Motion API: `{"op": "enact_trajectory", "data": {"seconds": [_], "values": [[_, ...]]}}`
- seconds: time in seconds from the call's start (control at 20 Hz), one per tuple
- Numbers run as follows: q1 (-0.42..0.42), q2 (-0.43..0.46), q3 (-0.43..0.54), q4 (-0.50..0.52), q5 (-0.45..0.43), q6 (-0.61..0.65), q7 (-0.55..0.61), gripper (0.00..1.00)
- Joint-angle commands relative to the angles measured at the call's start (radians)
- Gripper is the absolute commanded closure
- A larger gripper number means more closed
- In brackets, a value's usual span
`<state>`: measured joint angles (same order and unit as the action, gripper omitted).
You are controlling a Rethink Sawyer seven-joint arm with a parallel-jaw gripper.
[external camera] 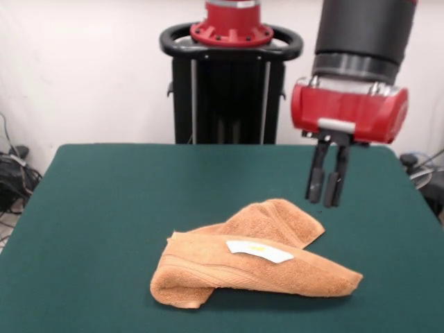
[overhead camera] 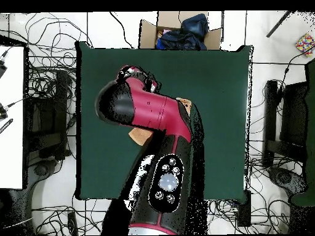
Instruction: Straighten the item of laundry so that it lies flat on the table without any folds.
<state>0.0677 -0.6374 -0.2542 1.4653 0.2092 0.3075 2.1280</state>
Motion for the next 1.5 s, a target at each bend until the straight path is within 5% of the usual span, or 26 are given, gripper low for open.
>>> {"op": "enact_trajectory", "data": {"seconds": [0.05, 0.4, 0.5, 0.65, 0.75, 1.1, 1.5], "values": [[0.022, 0.115, -0.025, -0.002, -0.029, -0.001, 0.145, 1.00], [0.051, 0.189, -0.043, -0.045, -0.013, -0.016, 0.162, 1.00], [0.038, 0.181, -0.023, -0.055, -0.049, 0.024, 0.094, 1.00], [-0.078, 0.134, 0.146, -0.059, -0.195, 0.111, -0.234, 1.00], [-0.111, 0.120, 0.191, -0.067, -0.243, 0.148, -0.303, 1.00], [-0.129, 0.068, 0.199, -0.109, -0.414, 0.350, -0.435, 1.00], [-0.190, -0.043, 0.242, -0.035, -0.448, 0.433, -0.491, 1.00]]}}
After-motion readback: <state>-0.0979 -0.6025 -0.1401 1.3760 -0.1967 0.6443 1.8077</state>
